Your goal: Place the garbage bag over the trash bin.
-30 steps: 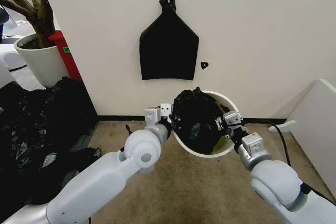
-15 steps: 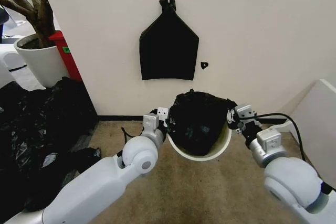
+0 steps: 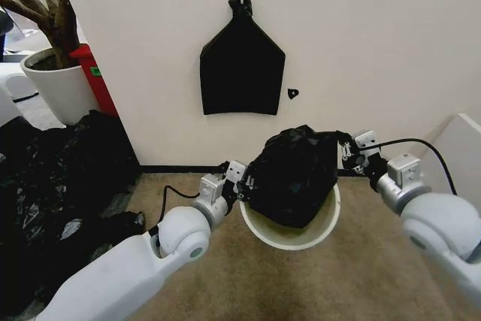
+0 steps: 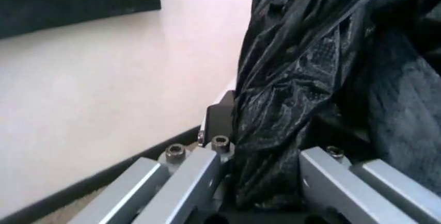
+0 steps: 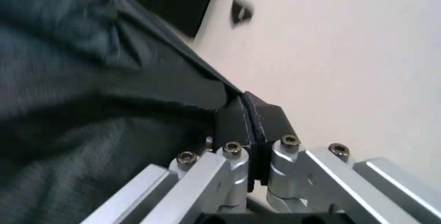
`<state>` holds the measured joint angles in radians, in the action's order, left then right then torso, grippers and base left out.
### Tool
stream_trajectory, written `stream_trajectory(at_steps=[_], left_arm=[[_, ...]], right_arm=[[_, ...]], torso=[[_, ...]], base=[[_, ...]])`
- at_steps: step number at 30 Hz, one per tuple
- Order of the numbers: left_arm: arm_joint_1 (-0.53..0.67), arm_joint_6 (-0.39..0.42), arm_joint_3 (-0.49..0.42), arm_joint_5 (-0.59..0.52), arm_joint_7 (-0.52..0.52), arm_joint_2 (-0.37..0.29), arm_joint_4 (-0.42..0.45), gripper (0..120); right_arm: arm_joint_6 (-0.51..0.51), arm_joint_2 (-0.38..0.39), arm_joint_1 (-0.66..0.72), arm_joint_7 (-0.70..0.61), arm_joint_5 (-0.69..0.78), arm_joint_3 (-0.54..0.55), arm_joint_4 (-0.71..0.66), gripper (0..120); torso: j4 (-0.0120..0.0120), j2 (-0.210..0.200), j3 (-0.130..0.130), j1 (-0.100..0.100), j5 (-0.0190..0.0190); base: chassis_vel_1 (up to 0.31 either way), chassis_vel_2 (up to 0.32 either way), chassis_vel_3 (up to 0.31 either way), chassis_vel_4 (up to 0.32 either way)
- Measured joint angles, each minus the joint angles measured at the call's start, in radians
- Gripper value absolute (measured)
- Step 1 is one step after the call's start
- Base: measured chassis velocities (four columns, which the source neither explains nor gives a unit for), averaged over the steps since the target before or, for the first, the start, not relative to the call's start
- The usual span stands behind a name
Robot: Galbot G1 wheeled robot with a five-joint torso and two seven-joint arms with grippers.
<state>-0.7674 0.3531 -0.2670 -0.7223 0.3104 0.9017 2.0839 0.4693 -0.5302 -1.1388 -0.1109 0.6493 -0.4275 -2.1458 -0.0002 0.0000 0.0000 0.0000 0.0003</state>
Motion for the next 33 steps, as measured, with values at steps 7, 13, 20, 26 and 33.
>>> stream_trajectory(at_steps=[7, 13, 20, 26, 33], left_arm=[[-0.044, -0.058, 0.056, 0.024, -0.027, -0.022, 0.013, 0], [-0.09, -0.09, 0.12, 0.017, -0.041, -0.04, 0.027, 0], [-0.148, -0.059, 0.178, -0.101, 0.132, -0.019, 0.025, 0], [-0.153, -0.033, 0.207, -0.247, 0.256, 0.009, 0.03, 0], [-0.168, -0.025, 0.248, -0.381, 0.33, 0.017, 0.052, 0]], right_arm=[[-0.016, 0.062, -0.007, 0.22, -0.018, -0.022, 0.094, 0], [-0.069, 0.084, -0.021, 0.334, -0.048, -0.029, 0.149, 0], [0.018, 0.05, -0.033, -0.117, 0.097, -0.048, -0.041, 18], [0.086, 0.012, -0.047, -0.453, 0.413, -0.094, -0.254, 36], [0.124, -0.064, -0.099, -0.464, 0.517, -0.07, -0.353, 68]], torso=[[0.0001, 0.0, 0.0, 0.0, -0.0003], [0.0002, 0.0, 0.0, 0.0, -0.0003], [0.0004, 0.0, 0.0, 0.0, -0.0004], [0.0002, 0.0, 0.0, 0.0, -0.0011], [0.0002, 0.0, 0.0, 0.0, -0.0002]], base=[[0.0, 0.0, 0.0, 0.0], [0.0, 0.0, 0.0, 0.0], [0.0, 0.0, 0.0, 0.0], [0.0, 0.0, 0.0, 0.0], [0.0, 0.0, 0.0, 0.0]])
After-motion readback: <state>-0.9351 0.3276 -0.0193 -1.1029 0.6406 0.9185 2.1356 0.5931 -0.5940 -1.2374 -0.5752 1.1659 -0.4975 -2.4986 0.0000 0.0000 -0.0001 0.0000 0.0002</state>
